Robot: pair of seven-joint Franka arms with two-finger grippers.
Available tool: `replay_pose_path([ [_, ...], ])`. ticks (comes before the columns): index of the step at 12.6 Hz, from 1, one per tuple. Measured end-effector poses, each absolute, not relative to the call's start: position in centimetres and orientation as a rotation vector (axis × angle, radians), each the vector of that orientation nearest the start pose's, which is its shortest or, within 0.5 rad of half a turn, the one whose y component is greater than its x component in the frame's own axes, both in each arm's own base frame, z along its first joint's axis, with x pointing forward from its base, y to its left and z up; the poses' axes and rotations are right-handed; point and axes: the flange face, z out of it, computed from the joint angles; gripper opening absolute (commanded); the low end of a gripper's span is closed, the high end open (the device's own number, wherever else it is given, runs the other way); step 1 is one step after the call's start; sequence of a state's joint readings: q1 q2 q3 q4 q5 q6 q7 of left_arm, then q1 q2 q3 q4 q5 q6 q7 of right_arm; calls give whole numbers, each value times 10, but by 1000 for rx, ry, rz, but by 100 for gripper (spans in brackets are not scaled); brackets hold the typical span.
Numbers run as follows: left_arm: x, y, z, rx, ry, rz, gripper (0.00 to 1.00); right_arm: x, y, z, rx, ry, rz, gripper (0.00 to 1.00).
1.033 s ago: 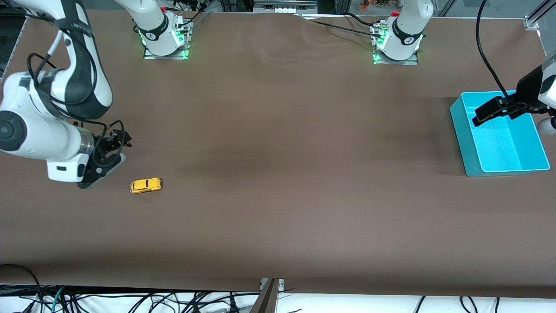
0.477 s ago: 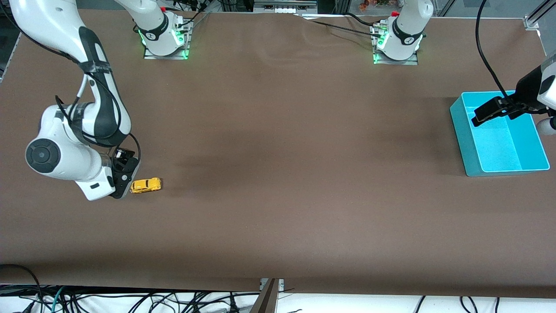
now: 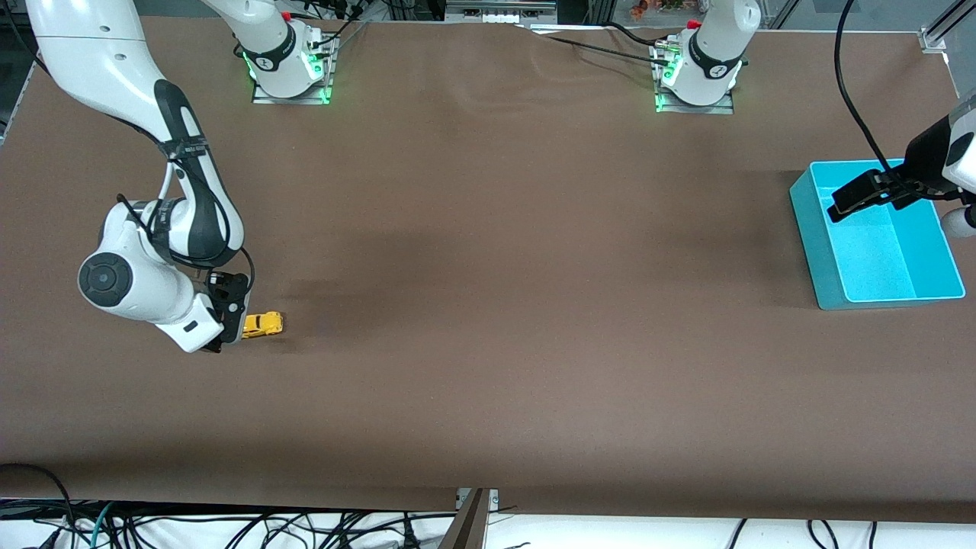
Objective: Wind and store yellow beetle car
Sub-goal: 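Lower the open right gripper over the yellow car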
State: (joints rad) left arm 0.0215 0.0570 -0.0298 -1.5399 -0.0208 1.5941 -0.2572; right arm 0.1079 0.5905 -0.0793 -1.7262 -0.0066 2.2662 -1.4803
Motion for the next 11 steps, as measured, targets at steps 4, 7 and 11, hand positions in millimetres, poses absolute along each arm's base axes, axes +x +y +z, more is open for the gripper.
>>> replay_pose_path([
  [4,574,-7,609,-3139,-393,9,100,657,24,221,-2194,-2279,72,99],
  [7,574,-6,609,-3139,-393,9,100,656,23,213,-2146,-2336,55,98],
  [11,574,-7,609,-3139,-393,9,100,657,23,203,-2110,-2378,37,66],
])
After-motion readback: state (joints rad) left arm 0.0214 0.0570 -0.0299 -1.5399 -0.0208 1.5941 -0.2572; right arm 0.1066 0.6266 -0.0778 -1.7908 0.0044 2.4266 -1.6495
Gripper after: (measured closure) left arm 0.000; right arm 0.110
